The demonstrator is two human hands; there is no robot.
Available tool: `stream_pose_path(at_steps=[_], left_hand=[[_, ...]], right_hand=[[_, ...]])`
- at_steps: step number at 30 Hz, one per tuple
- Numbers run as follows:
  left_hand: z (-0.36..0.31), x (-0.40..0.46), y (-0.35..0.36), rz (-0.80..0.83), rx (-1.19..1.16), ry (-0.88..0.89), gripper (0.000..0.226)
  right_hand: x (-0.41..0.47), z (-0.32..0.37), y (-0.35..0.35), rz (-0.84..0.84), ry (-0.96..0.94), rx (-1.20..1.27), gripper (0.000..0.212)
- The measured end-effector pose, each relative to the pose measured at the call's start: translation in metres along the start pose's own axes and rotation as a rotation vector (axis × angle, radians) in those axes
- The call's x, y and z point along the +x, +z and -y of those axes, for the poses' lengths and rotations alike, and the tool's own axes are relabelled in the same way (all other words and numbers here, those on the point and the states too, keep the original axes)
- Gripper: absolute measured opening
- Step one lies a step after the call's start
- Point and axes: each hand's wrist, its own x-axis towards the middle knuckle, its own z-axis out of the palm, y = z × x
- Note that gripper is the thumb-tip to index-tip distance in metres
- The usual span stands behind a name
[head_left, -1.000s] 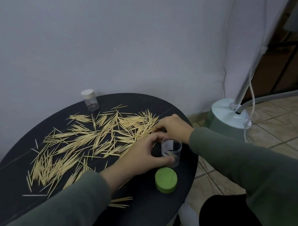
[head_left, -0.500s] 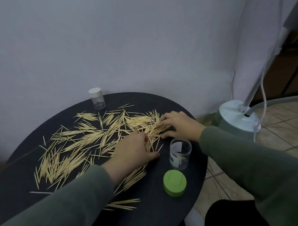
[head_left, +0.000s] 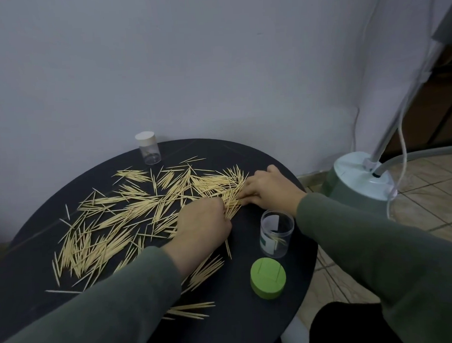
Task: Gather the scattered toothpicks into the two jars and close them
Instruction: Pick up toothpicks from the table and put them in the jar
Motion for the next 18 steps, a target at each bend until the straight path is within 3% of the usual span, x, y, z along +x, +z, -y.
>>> stream_pose_path(at_steps=[18], left_hand=[[0.007,0.013,0.0,-0.012,-0.008,-0.092,0.02]], right_hand=[[-0.004,0.008,-0.005,-0.108,0.106,0.008,0.024]])
